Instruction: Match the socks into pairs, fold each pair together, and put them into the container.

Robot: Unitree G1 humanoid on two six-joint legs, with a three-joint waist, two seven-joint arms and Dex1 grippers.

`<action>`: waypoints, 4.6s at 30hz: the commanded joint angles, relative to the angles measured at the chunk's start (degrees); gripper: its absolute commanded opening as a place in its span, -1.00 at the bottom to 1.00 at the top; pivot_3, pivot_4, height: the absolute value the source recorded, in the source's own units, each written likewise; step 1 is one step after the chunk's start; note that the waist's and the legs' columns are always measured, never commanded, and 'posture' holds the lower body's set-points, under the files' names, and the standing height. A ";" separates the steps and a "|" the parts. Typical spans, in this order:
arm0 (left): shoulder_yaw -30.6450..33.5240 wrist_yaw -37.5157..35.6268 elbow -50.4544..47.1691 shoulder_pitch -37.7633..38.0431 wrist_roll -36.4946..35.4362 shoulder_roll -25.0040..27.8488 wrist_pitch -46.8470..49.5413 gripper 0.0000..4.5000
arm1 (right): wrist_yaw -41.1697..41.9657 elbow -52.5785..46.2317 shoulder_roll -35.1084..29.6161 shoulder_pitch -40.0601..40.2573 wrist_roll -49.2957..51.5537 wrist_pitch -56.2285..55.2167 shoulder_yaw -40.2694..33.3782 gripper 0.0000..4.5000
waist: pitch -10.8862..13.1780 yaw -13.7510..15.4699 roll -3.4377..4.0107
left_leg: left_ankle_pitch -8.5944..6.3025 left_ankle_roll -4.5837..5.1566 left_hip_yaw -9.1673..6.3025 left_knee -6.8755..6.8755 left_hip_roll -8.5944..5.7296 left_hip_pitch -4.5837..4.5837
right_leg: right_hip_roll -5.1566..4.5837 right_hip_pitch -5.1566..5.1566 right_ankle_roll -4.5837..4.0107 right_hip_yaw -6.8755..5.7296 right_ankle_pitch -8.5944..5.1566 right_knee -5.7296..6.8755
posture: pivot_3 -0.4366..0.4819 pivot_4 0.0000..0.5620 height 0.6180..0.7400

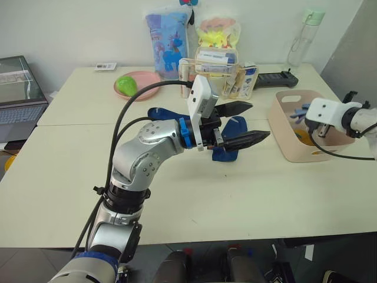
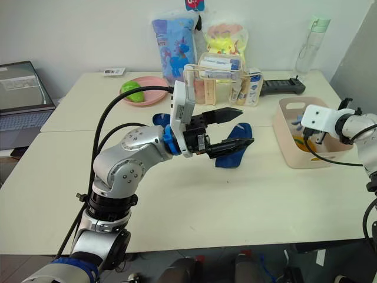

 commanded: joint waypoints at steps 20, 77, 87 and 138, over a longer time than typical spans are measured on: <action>0.01 -2.38 1.06 1.03 4.28 2.92 -4.83 1.00 | 32.43 -4.25 -0.25 -3.58 9.89 8.36 -7.18 0.90 | 0.00 0.35 0.00 | 0.00 -0.01 -0.09 0.05 0.00 -0.01 | 0.01 0.05 0.00 -0.08 0.00 -0.03 | -0.05 -0.47 1.00; 7.72 2.12 11.87 7.01 17.16 10.58 -18.22 1.00 | 9.68 -15.87 17.16 -1.45 23.55 16.21 -23.40 0.20 | -0.01 -0.41 0.01 | -0.01 -0.04 -0.21 0.11 0.07 -0.02 | 0.04 0.04 -0.02 -0.18 0.01 0.00 | -0.05 -0.47 1.00; 16.81 14.18 7.10 29.37 22.45 10.06 -24.49 1.00 | -3.32 -50.45 30.44 31.53 29.14 31.28 -25.50 0.99 | -0.17 0.70 0.04 | -0.07 -0.05 -0.40 0.30 -0.04 -0.12 | 0.01 0.03 0.02 -0.23 0.03 0.02 | -0.05 -0.47 1.00; 11.20 3.80 -12.29 32.40 9.08 16.70 -10.52 1.00 | -0.59 -33.72 34.92 23.84 18.43 31.93 -5.96 0.06 | -0.24 0.36 0.09 | -0.08 -0.04 -0.35 0.24 0.00 0.08 | 0.06 0.17 0.02 -0.20 0.02 0.02 | -0.05 -0.47 1.00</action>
